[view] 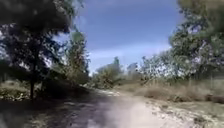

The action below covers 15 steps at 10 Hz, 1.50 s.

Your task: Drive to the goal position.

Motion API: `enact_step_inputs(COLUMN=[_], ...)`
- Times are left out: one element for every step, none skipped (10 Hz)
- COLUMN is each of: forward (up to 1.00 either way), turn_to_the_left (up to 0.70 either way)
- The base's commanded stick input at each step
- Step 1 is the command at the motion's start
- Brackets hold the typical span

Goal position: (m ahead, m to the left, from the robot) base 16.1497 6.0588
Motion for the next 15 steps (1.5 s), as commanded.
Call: enact_step_inputs(forward=[0.50,0.50,0.50,0.50,0.50,0.50,0.50,0.50,0.50,0.50,0.50,0.50,0.50,0.50,0.50], turn_to_the_left=[-0.50,-0.29,0.00,0.00,0.00,0.00,0.00,0.00,0.00,0.00,0.00,0.00,0.00,0.15,0.38])
